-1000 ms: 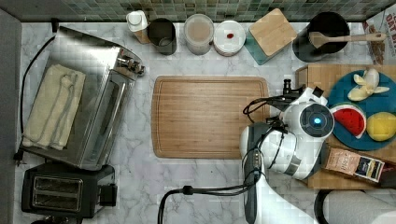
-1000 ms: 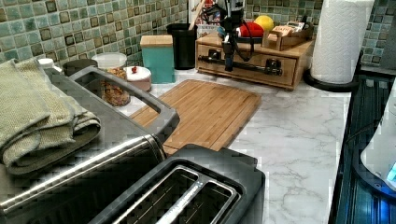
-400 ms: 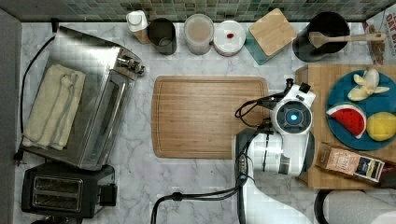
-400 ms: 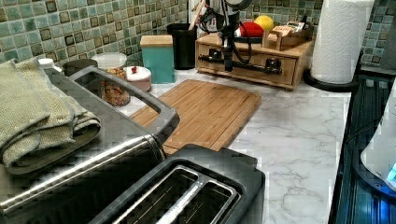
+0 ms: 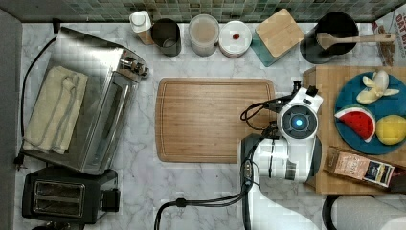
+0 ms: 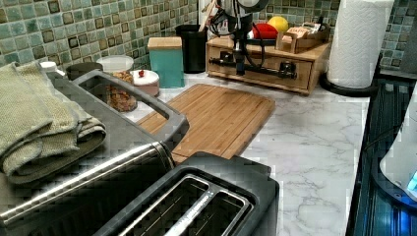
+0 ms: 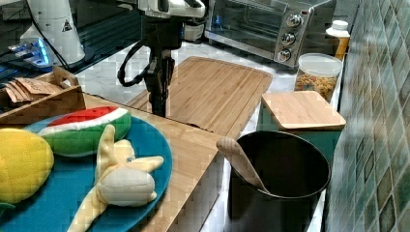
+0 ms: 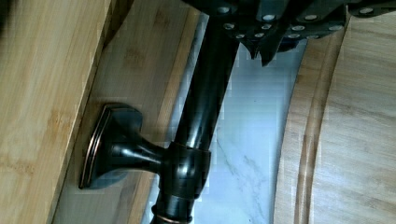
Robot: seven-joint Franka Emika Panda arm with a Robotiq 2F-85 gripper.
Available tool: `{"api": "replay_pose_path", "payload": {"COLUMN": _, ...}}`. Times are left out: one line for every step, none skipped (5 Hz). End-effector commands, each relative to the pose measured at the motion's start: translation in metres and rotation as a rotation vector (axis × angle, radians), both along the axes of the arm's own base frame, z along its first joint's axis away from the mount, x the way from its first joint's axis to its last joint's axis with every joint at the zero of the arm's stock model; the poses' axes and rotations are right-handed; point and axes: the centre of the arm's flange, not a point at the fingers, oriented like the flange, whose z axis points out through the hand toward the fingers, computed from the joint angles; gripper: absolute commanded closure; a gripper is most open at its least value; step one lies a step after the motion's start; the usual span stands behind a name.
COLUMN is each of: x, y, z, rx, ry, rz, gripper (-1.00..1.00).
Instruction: Close the drawer.
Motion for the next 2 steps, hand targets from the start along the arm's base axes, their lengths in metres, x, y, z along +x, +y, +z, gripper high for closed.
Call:
{"api": "replay_pose_path", "payload": {"x": -0.0329, "y": -0.1565, "z": 0.08, "rx": -0.146, "ry": -0.186, "rz": -0.237, "gripper": 1.0}}
{"api": "replay_pose_path", "payload": {"x": -0.0329, "y": -0.1567, "z": 0.0802, "rx": -0.146, "ry": -0.186, "rz": -0.237, "gripper": 1.0}}
